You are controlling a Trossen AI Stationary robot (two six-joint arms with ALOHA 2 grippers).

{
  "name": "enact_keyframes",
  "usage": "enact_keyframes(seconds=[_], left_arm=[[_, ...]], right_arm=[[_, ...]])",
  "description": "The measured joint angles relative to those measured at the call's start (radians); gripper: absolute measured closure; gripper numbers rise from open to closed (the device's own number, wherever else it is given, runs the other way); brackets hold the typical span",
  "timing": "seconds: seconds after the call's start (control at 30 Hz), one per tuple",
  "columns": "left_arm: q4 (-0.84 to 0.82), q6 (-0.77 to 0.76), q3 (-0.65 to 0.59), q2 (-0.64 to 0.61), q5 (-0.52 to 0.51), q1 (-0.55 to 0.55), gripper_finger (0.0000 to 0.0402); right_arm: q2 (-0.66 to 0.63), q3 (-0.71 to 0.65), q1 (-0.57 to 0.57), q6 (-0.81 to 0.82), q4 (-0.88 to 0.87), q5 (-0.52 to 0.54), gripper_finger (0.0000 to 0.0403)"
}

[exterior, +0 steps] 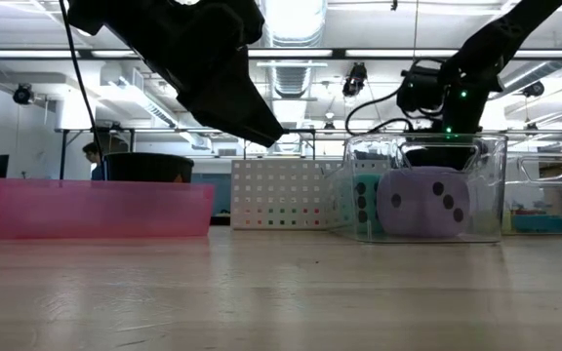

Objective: Pick & Place Toys
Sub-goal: Put the small dark yellow game piece into the right transparent bin

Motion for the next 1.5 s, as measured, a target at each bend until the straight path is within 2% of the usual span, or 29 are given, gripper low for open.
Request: enact_keyframes(seconds=[0.23,0.47,1.07,1.5], left_arm=[[0.000,0.000,0.000,0.000,0.000,0.000,0.0116],[0.000,0.001,0.000,0.000,0.000,0.000,0.0116],[-0.008,0.003,0.000,0.000,0.000,0.000,0.0116],[-0.008,0.003,0.000,0.000,0.000,0.000,0.0116]], right_arm=[[0.035,0.016,-0.023,-0.012,-0.020,-0.048,0.0236],[0.012,0.019,-0.057,-0.036,-0.039,-0.074,0.0236],[-0.020,0.019,-0.056,-0.050,-0.050,-0.075,0.0236],[-0.020,0.005,-0.056,0.007,-0.050,-0.074,0.0236]])
